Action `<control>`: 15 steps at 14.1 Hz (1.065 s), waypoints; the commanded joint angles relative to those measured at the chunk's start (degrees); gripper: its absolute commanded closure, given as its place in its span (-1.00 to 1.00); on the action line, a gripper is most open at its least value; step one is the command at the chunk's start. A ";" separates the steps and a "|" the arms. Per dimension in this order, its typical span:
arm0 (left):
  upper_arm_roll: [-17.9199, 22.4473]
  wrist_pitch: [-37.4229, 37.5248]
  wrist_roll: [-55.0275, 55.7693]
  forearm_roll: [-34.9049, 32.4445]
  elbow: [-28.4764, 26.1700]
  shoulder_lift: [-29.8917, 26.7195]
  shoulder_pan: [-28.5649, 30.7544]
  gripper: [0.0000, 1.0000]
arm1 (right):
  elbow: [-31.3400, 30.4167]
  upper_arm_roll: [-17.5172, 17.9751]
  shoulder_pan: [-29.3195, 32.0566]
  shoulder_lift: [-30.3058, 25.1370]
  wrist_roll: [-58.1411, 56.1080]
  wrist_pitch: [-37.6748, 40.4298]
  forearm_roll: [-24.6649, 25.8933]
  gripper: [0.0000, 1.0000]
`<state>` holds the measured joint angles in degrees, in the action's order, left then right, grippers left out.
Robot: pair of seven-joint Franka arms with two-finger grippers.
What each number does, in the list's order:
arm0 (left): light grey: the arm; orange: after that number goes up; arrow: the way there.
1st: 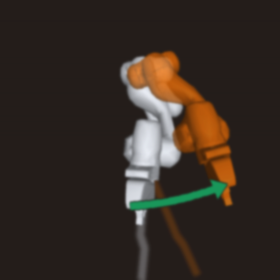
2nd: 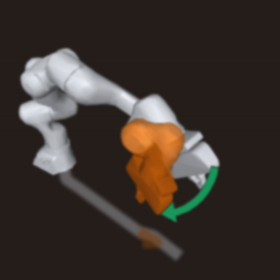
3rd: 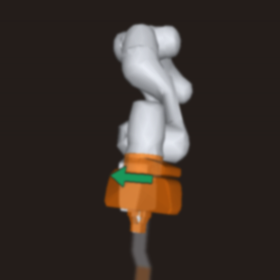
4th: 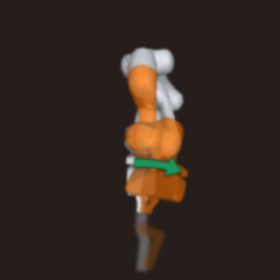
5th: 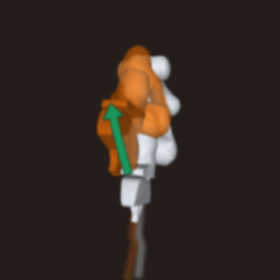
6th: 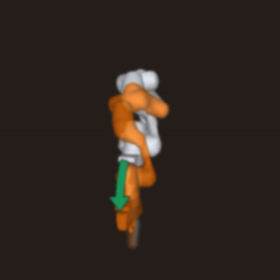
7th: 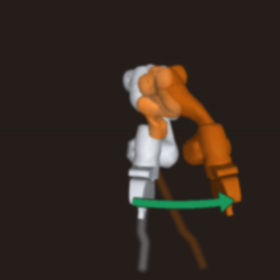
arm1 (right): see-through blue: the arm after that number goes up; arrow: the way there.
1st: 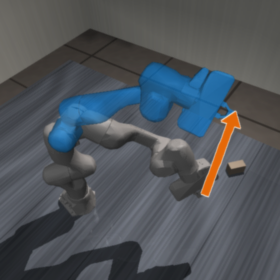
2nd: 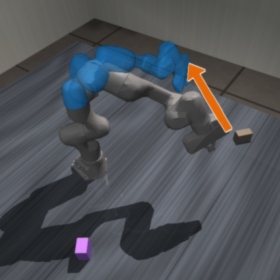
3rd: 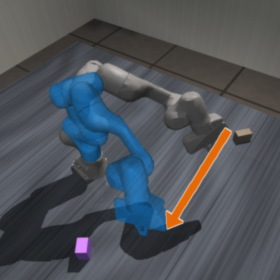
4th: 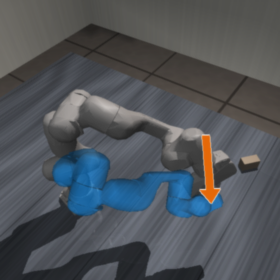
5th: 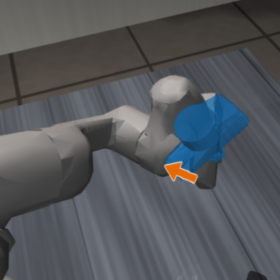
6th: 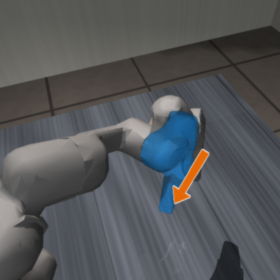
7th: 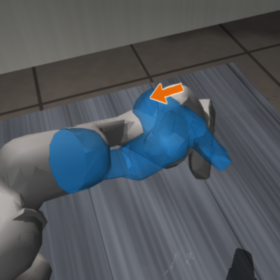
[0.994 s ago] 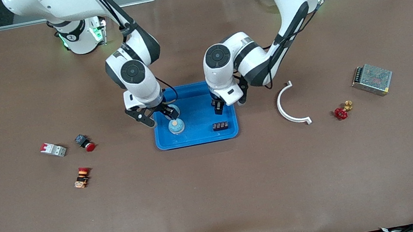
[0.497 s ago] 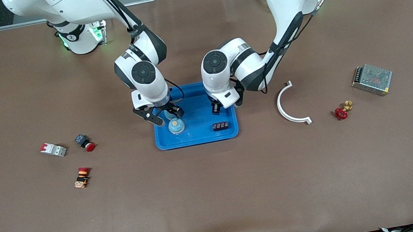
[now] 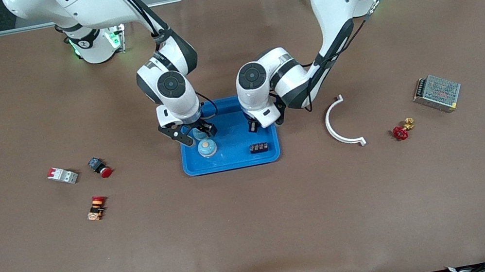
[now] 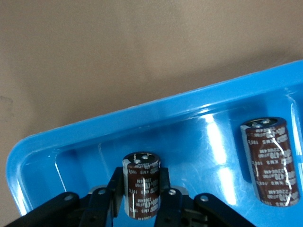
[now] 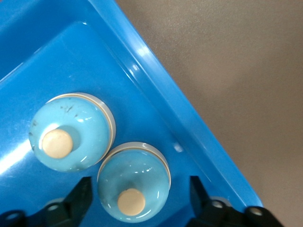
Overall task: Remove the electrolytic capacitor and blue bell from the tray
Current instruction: 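Grasp the bell with the right gripper while the left gripper grasps the capacitor, then carry the bell toward the red buttons while the left gripper carries the capacitor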
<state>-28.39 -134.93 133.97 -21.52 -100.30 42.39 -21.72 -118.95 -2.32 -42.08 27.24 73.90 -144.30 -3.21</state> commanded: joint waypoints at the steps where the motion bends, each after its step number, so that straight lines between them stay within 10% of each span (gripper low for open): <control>1: 0.18 -0.07 -0.71 -2.29 0.98 -0.28 -0.08 1.00 | 1.44 -0.67 -0.81 0.70 0.80 0.60 -0.30 0.74; 5: 0.18 6.41 -6.15 -2.48 6.33 -3.10 1.86 1.00 | 3.10 -0.67 -0.72 0.79 0.37 1.48 -0.39 1.00; 10: -0.26 14.59 -20.82 -1.69 8.19 -10.29 9.57 1.00 | 21.28 -0.76 3.14 1.41 -7.43 33.34 -2.40 1.00; 15: -0.53 25.13 -41.29 0.50 7.93 -14.70 17.05 1.00 | 29.29 -1.02 8.76 0.80 -21.83 49.44 -2.94 1.00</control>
<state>-28.35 -113.28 98.68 -22.70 -90.77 30.20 -6.96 -92.72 -3.58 -35.63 27.34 57.60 -99.52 -4.98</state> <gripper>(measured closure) 0.665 0.370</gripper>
